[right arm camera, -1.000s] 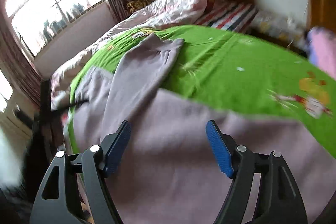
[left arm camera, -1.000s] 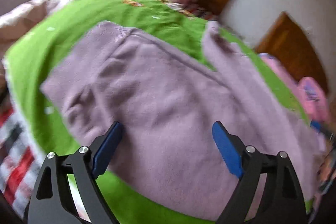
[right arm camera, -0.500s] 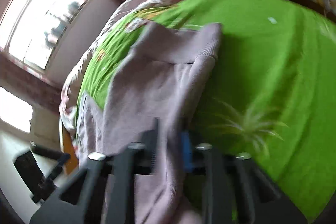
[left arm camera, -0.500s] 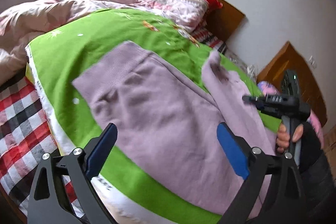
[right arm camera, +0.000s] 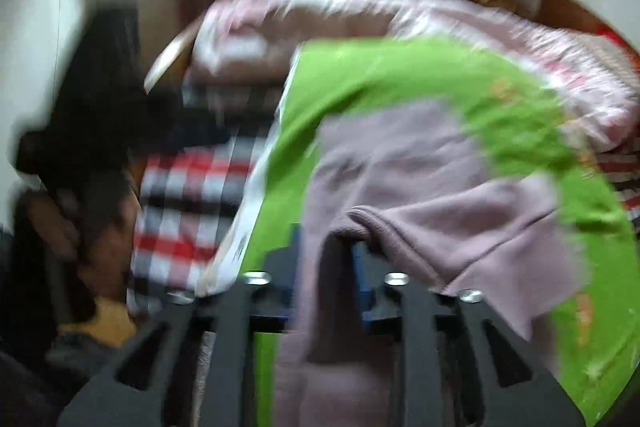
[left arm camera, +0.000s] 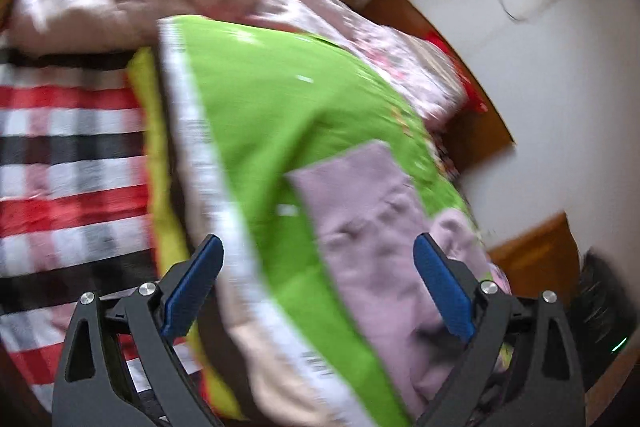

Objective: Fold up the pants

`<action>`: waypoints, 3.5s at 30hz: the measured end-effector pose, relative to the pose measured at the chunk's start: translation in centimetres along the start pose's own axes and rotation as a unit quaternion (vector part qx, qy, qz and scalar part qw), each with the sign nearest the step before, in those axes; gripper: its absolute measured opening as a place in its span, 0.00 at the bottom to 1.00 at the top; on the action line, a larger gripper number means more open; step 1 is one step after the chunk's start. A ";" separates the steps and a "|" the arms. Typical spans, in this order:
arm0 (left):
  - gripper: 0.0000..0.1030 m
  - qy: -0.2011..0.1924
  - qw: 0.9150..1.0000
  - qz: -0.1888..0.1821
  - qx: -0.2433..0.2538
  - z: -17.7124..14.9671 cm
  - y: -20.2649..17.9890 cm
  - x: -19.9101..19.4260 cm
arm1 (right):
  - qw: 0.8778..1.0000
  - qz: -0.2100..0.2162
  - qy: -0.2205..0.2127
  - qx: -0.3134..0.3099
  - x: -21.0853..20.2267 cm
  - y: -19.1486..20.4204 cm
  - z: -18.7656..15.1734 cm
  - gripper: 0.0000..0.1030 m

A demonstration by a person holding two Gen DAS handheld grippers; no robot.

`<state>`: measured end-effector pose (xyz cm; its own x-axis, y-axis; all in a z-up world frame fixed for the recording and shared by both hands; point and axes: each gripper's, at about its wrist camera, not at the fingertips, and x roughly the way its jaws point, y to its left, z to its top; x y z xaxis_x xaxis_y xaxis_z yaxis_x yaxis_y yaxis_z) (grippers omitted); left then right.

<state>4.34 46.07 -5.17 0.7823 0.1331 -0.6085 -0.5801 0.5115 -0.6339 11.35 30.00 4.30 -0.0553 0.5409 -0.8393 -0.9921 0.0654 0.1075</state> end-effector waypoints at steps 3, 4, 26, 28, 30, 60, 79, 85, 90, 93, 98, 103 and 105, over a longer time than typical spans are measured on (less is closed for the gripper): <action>0.93 -0.003 1.000 0.027 0.009 0.1 1.4 -1.0 | 0.998 0.060 -0.001 0.003 0.7 0.3 -1.6 0.80; 0.93 -0.003 0.999 0.029 0.014 0.1 1.6 -1.2 | 0.998 0.070 -0.006 0.000 0.3 0.2 -1.9 0.80; 0.75 0.059 0.774 0.019 0.630 -11.6 -16.8 7.8 | 0.962 -0.051 -0.078 0.258 -6.6 -17.8 -7.9 0.58; 0.33 0.086 0.770 -0.003 0.632 -11.6 -16.9 8.5 | 0.959 -0.050 -0.083 0.266 -6.8 -17.6 -8.0 0.58; 0.17 0.080 0.797 -0.021 0.599 -10.4 -16.6 8.7 | 0.956 -0.050 -0.090 0.274 -7.3 -17.8 -8.0 0.58; 0.08 0.077 0.974 -0.212 -0.009 0.8 0.4 9.4 | 0.990 0.056 -0.052 0.119 3.3 -15.0 6.7 0.13; 0.77 0.090 0.971 -0.194 -0.106 1.1 5.5 7.5 | 0.967 0.161 -0.015 0.195 4.4 -18.6 7.1 0.72; 0.78 0.132 0.958 -0.229 -0.115 0.4 5.2 10.3 | 0.953 0.235 0.020 0.188 6.8 -18.7 6.5 0.67; 0.55 0.143 0.955 -0.242 -0.099 0.6 3.7 10.7 | 0.951 0.251 0.026 0.178 6.6 -18.6 5.7 0.42; 0.16 0.128 0.971 -0.192 -0.069 0.8 2.5 10.9 | 0.964 0.215 0.014 0.155 6.0 -17.8 5.9 0.33; 0.15 0.072 0.981 -0.178 0.014 2.1 -0.3 7.8 | 0.987 0.122 -0.034 0.101 2.3 -15.7 7.2 0.19; 0.15 0.060 0.988 -0.139 0.041 3.4 -1.1 8.8 | 0.989 0.086 -0.053 0.109 1.9 -16.4 8.2 0.19; 0.16 0.074 0.992 -0.095 0.037 2.6 -0.9 11.0 | 0.989 0.075 -0.031 0.127 4.3 -16.7 7.8 0.24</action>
<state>14.04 49.25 -10.06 0.8309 -0.0947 -0.5484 -0.4030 0.5772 -0.7102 28.61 37.80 3.05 -0.1851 0.6104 -0.7702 -0.9124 0.1844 0.3654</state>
